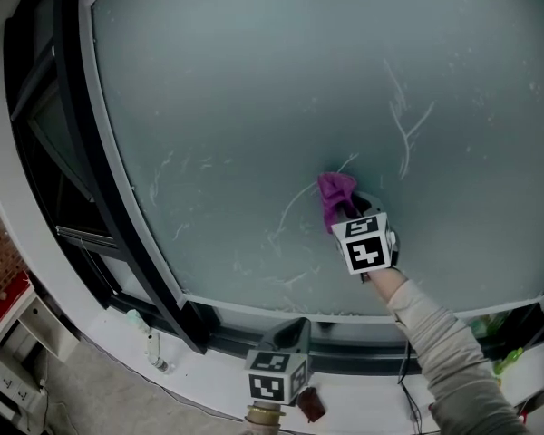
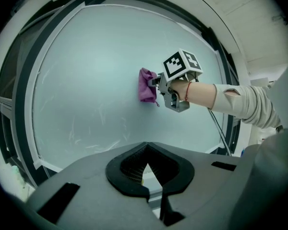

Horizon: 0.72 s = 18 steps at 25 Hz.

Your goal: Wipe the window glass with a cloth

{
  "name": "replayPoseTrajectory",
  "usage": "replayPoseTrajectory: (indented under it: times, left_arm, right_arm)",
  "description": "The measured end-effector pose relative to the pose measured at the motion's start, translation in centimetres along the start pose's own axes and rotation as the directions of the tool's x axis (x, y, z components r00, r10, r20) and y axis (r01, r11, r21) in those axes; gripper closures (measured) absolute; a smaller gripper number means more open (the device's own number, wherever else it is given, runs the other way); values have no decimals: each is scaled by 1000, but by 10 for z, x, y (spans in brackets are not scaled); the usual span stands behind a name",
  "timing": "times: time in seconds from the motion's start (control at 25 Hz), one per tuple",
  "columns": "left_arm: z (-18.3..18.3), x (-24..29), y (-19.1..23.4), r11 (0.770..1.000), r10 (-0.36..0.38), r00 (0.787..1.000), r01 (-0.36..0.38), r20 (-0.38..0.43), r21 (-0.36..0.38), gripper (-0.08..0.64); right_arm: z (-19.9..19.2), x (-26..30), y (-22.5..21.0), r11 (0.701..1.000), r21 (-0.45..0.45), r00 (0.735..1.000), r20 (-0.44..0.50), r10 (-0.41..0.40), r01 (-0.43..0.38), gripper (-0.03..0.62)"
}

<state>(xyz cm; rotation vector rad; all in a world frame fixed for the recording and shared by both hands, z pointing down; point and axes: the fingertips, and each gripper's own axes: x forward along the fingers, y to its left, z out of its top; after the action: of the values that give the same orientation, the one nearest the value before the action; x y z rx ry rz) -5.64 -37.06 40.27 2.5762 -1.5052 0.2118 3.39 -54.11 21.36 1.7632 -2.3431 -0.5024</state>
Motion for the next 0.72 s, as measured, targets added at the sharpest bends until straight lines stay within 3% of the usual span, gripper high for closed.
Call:
replayPoseTrajectory:
  times: [0.72]
  left_arm:
    - [7,21,-46,994,-104,995,104,-4,37,555]
  right_arm:
    - [-43,-58,-97,987,-1,986,-51,-160,160,534]
